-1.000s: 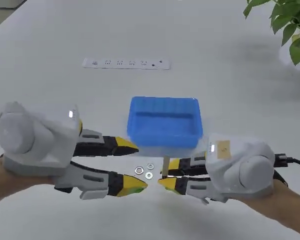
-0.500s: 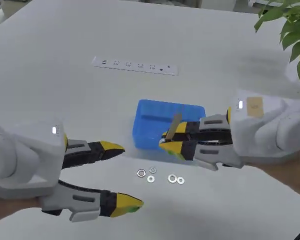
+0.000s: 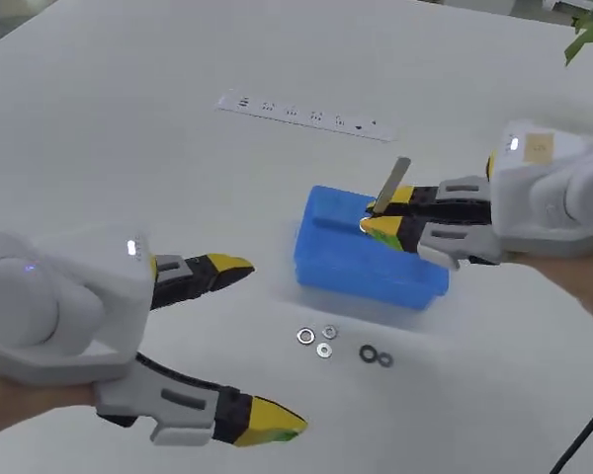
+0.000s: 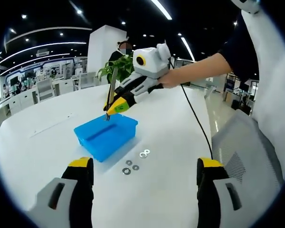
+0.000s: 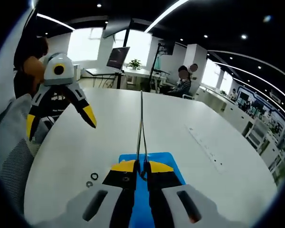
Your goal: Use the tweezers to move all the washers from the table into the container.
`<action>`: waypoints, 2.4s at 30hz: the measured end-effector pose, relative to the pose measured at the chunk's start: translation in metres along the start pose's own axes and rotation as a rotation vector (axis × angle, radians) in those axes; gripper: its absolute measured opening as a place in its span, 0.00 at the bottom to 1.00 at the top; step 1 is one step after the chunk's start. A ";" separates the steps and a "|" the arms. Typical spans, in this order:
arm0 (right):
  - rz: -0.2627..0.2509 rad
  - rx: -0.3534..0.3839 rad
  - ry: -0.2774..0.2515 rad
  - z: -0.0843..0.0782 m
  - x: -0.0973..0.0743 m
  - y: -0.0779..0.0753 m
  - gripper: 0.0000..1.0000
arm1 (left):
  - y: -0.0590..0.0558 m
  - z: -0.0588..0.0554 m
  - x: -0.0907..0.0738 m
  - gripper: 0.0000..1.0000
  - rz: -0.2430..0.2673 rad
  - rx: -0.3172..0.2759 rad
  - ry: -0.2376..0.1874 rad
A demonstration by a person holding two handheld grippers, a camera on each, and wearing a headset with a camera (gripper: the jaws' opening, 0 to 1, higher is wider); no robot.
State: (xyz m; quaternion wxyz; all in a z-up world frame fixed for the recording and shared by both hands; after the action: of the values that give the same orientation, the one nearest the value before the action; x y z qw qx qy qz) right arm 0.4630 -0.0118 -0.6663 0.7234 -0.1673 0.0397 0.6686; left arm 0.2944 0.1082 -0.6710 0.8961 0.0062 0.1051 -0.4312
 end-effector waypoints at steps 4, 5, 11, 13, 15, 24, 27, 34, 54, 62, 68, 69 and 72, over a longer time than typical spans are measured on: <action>0.013 0.004 0.045 -0.018 0.011 -0.004 0.09 | 0.006 -0.001 -0.004 0.99 0.026 -0.002 0.002; 0.017 0.010 0.056 -0.023 0.014 -0.004 0.09 | 0.008 -0.002 -0.005 0.99 0.031 -0.004 0.003; 0.029 0.020 0.087 -0.039 0.020 -0.003 0.09 | 0.012 -0.005 -0.006 0.99 0.046 -0.008 0.019; 0.033 0.024 0.095 -0.043 0.022 -0.002 0.09 | 0.013 -0.005 -0.006 0.99 0.052 -0.010 0.020; 0.034 0.026 0.101 -0.046 0.022 -0.002 0.09 | 0.013 -0.005 -0.005 0.99 0.059 -0.016 0.017; 0.028 0.048 0.111 -0.054 0.024 0.000 0.09 | 0.015 -0.001 -0.006 0.99 0.091 -0.036 -0.017; 0.021 0.058 0.112 -0.056 0.023 0.000 0.09 | 0.016 0.001 -0.007 0.99 0.102 -0.042 -0.026; 0.012 0.056 0.111 -0.056 0.022 0.000 0.10 | 0.015 0.002 -0.008 0.99 0.105 -0.043 -0.022; -0.001 0.062 0.081 -0.049 0.023 -0.001 0.08 | 0.021 0.007 -0.008 0.98 0.113 -0.048 -0.036; 0.023 0.035 0.091 -0.047 0.023 0.002 0.07 | 0.062 0.028 0.029 0.89 0.068 0.007 -0.044; 0.031 0.027 0.090 -0.044 0.019 0.001 0.07 | 0.078 0.049 0.070 0.60 -0.060 -0.006 -0.104; 0.034 0.025 0.088 -0.043 0.019 0.001 0.07 | 0.080 0.050 0.075 0.59 -0.069 -0.008 -0.100; 0.040 0.021 0.083 -0.041 0.017 0.001 0.07 | 0.086 0.049 0.091 0.54 -0.081 0.016 -0.093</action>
State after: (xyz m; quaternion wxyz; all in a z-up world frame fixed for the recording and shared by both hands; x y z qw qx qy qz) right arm 0.4708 -0.0077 -0.7099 0.7095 -0.1865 0.0801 0.6748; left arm 0.4254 0.0870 -0.6478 0.8817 -0.0111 0.0602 -0.4679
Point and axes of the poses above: the centre of the closed fingertips' face, and the gripper's own axes: x roughly forward along the fingers, y roughly to its left, z roughly out of its top, the point moved 7 cm from there along -x, roughly backward along the fingers, and after that the axes turned 13 degrees about -y, right-handed, at the moved point
